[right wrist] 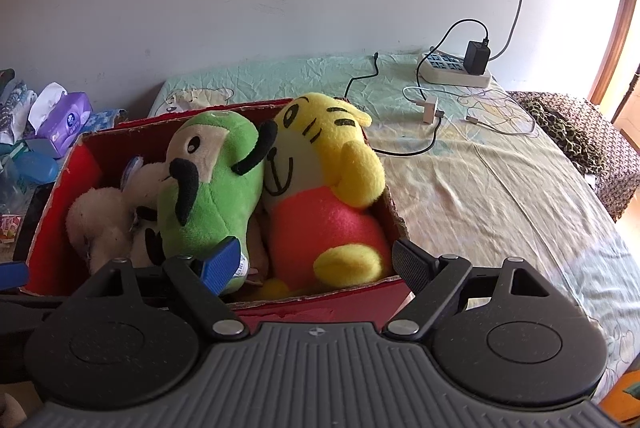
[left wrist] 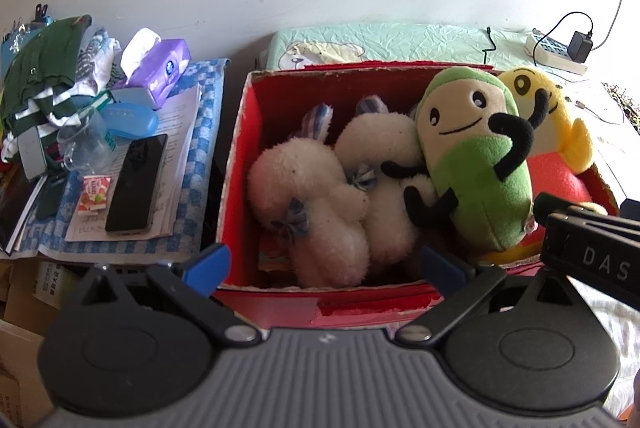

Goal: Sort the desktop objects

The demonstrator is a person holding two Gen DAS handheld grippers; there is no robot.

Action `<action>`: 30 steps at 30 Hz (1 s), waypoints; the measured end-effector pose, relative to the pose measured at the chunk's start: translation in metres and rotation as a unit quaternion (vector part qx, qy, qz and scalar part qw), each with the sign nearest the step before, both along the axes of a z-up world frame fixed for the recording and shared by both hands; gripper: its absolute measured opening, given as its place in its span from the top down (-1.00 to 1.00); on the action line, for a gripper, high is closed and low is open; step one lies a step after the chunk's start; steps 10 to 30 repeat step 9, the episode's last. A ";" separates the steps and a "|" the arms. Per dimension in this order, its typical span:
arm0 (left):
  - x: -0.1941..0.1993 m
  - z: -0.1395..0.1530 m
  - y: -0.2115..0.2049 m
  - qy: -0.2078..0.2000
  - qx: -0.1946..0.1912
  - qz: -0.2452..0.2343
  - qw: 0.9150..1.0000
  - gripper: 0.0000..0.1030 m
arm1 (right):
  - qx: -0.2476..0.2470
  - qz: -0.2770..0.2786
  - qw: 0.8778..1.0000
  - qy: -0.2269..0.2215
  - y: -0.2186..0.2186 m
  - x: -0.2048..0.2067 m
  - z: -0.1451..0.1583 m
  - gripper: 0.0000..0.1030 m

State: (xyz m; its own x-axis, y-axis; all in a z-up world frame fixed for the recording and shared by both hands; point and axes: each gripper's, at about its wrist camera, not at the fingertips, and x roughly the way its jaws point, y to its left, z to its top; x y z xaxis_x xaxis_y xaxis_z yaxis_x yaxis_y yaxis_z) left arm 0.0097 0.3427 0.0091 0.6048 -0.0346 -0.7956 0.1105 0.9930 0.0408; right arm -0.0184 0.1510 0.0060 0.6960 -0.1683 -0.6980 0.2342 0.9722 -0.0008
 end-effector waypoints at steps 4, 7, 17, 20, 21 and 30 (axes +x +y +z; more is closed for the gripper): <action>0.001 -0.001 0.003 0.000 -0.010 -0.002 1.000 -0.95 | -0.003 -0.006 1.000 -0.008 0.000 -0.003 0.003 -0.66; 0.000 0.000 0.005 -0.011 -0.016 -0.002 1.000 -0.93 | 0.002 -0.010 1.000 -0.016 -0.002 -0.006 0.005 -0.66; 0.000 0.002 0.004 -0.014 -0.014 0.003 1.000 -0.92 | 0.005 -0.009 1.000 -0.021 -0.003 -0.007 0.007 -0.66; 0.000 0.002 0.004 -0.014 -0.014 0.003 1.000 -0.92 | 0.005 -0.009 1.000 -0.021 -0.003 -0.007 0.007 -0.66; 0.000 0.002 0.004 -0.014 -0.014 0.003 1.000 -0.92 | 0.005 -0.009 1.000 -0.021 -0.003 -0.007 0.007 -0.66; 0.000 0.002 0.004 -0.014 -0.014 0.003 1.000 -0.92 | 0.005 -0.009 1.000 -0.021 -0.003 -0.007 0.007 -0.66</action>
